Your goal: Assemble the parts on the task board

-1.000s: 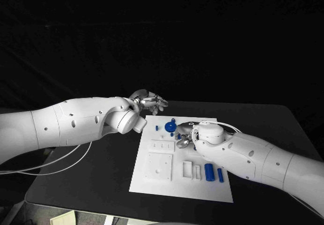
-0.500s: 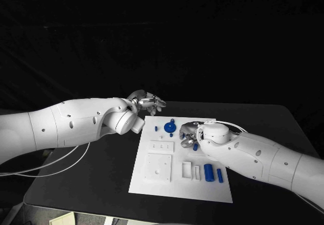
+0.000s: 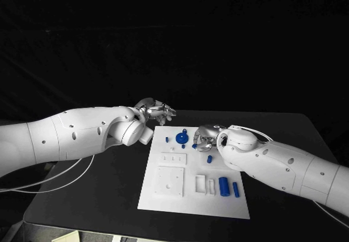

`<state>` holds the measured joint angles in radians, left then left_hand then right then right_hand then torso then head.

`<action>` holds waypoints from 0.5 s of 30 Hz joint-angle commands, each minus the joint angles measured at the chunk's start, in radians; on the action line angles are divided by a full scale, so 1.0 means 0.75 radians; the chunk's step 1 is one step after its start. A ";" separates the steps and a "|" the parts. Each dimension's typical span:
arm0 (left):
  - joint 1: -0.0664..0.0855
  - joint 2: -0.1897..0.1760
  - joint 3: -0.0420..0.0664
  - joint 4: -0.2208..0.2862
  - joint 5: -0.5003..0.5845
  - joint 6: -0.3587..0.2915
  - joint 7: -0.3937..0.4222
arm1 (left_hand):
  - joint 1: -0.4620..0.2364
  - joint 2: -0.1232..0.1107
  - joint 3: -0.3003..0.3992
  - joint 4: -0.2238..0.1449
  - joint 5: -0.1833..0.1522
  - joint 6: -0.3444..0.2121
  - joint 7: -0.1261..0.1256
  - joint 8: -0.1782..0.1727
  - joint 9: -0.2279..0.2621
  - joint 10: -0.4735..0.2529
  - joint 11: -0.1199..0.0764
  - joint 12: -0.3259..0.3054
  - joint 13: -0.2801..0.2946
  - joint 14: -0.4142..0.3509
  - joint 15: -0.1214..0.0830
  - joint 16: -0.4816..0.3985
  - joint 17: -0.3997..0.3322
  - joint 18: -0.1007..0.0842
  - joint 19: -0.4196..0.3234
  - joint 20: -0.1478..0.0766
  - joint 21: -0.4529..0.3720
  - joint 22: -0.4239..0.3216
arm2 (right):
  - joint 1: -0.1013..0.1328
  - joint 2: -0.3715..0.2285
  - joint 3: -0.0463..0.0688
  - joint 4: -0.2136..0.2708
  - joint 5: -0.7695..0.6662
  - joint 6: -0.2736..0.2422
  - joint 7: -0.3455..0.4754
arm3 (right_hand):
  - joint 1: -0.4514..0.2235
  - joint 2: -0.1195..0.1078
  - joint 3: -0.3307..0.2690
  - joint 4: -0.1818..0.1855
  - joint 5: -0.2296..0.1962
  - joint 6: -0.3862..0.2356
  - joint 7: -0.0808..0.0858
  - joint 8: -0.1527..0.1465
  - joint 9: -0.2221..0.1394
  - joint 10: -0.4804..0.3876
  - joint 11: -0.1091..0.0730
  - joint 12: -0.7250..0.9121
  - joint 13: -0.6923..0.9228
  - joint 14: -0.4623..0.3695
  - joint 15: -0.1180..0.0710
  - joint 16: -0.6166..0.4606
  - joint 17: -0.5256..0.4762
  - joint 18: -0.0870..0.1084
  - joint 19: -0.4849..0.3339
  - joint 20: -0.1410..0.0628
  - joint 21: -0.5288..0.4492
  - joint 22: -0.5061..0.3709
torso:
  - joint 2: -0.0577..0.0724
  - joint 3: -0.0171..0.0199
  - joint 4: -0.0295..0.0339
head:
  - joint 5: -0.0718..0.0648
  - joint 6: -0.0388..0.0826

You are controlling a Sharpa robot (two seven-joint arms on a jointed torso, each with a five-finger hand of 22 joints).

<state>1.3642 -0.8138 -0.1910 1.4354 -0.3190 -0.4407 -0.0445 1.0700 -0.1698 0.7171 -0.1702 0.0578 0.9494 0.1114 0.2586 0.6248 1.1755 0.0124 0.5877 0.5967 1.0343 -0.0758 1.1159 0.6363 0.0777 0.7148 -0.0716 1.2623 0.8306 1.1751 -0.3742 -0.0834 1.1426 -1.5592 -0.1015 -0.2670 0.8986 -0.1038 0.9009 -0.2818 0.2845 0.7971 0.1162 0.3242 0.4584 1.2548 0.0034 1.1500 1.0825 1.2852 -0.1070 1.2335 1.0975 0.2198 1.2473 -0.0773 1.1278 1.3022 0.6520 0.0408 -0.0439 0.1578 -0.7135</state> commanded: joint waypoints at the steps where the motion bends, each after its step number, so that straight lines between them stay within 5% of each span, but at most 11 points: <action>1: 0.003 0.002 0.001 -0.001 -0.003 0.014 0.018 | 0.008 -0.007 -0.002 0.006 -0.003 0.001 0.013 0.007 -0.002 -0.002 0.002 -0.009 0.001 -0.005 -0.001 -0.009 0.002 -0.012 -0.007 -0.135 -0.006 -0.002 | 0.001 0.001 0.007 -0.027 0.048 -0.245 0.098 | 0.023 -0.039 -0.059 -0.001 -0.030 0.035 0.007 0.014 0.003 0.004 0.008 0.010 0.007 0.002 0.013 0.003 0.002 0.056 0.008 -0.010 0.001 -0.003 | 0.000 -0.0008 0.0016 | -0.004 0.002; 6: 0.003 0.004 0.001 -0.003 -0.003 0.016 0.023 | 0.008 -0.007 -0.002 0.006 -0.003 0.001 0.013 0.007 -0.002 -0.002 0.002 -0.009 0.001 -0.005 -0.001 -0.009 0.002 -0.012 -0.007 -0.135 -0.006 -0.002 | 0.000 0.015 0.012 -0.083 0.008 -0.308 0.077 | 0.066 -0.099 -0.177 -0.007 -0.104 0.086 0.019 0.028 0.004 0.010 0.020 0.021 0.019 0.004 0.024 0.004 0.004 0.056 0.007 -0.016 0.003 -0.003 | 0.001 -0.0015 0.0049 | -0.007 0.007; 11: 0.003 0.007 0.001 -0.006 -0.003 0.018 0.029 | 0.010 -0.009 -0.003 0.005 -0.003 0.001 0.013 0.007 -0.002 -0.003 0.002 -0.010 0.001 -0.005 -0.001 -0.010 0.003 -0.012 -0.008 -0.135 -0.006 -0.002 | -0.003 0.064 0.011 -0.178 -0.059 -0.304 0.021 | 0.099 -0.165 -0.276 -0.006 -0.287 0.105 0.023 0.020 0.000 -0.025 0.024 -0.002 0.000 -0.010 0.028 -0.003 0.006 0.056 -0.015 -0.012 -0.007 -0.004 | 0.002 -0.0026 0.0044 | -0.009 0.012; 15: 0.003 0.014 0.001 -0.011 -0.006 0.015 0.021 | 0.010 -0.011 -0.004 0.003 -0.004 0.000 0.013 0.008 -0.003 -0.003 0.002 -0.011 0.001 -0.006 -0.001 -0.010 0.003 -0.012 -0.009 -0.135 -0.006 -0.002 | -0.019 0.098 0.008 -0.230 -0.075 -0.282 0.004 | 0.082 -0.195 -0.313 -0.007 -0.311 0.103 0.024 0.017 0.000 -0.041 0.025 -0.010 -0.002 -0.020 0.029 -0.009 0.005 0.056 -0.025 -0.009 -0.010 -0.004 | 0.002 -0.0031 0.0073 | -0.012 0.015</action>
<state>1.3642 -0.8068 -0.1911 1.4273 -0.3192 -0.4392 -0.0406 1.0723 -0.1722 0.7171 -0.1702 0.0578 0.9499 0.1118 0.2586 0.6239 1.1755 0.0124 0.5840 0.5967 1.0344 -0.0758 1.1119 0.6371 0.0777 0.7148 -0.0716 1.2623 0.8297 1.1653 -0.3056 -0.0764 0.9775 -1.5759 -0.3008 -0.2447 0.9587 -0.2397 0.6714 -0.2869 0.0557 0.8715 0.1304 0.3418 0.4588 1.2286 0.0217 1.1452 1.0816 1.2784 -0.0843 1.2323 1.1009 0.1831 1.2333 -0.0855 1.1255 1.3005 0.6533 0.0391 -0.0399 0.1497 -0.7034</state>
